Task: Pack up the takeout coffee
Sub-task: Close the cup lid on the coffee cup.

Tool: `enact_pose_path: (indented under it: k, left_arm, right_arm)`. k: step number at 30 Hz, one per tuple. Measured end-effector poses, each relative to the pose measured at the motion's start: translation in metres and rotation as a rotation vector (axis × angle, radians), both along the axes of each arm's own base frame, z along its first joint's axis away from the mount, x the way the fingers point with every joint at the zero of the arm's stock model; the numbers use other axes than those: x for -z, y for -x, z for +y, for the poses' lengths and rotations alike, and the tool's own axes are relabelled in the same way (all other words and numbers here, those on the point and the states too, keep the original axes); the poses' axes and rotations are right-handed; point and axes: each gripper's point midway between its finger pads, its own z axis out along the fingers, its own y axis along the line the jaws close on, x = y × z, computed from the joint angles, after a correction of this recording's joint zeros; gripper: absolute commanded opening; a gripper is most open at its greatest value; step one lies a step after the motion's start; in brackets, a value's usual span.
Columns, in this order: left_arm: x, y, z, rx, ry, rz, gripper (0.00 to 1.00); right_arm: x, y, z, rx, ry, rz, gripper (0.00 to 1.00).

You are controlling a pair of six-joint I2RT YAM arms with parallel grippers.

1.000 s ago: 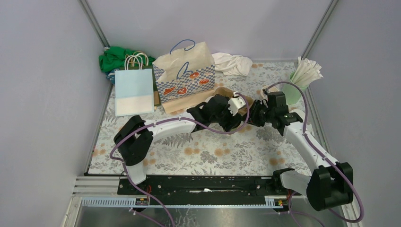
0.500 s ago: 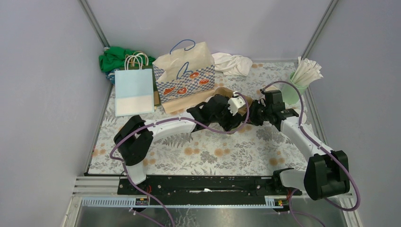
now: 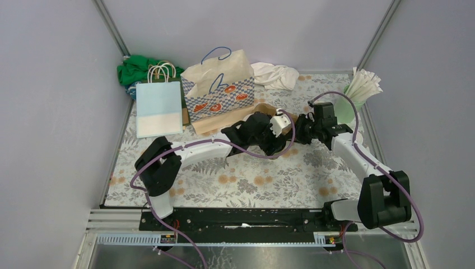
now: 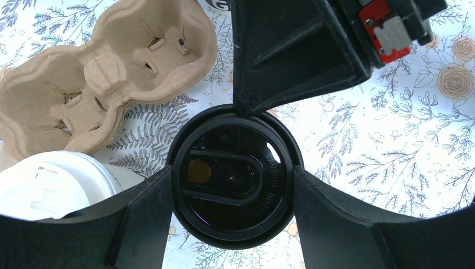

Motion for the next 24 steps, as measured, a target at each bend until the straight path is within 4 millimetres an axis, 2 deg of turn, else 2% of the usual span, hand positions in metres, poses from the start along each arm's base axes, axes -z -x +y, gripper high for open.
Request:
enact_pose_path:
  k: [5, 24]
  left_arm:
    - [-0.0001, 0.0000, -0.0001, 0.000, 0.001, 0.000, 0.56]
    - [0.0006, -0.0004, 0.0000, -0.007, 0.004, 0.002, 0.55]
  right_arm:
    - [0.0005, -0.0007, 0.0020, -0.013, -0.013, 0.000, 0.17]
    - [0.0097, -0.0017, 0.0027, -0.013, -0.078, -0.065, 0.17]
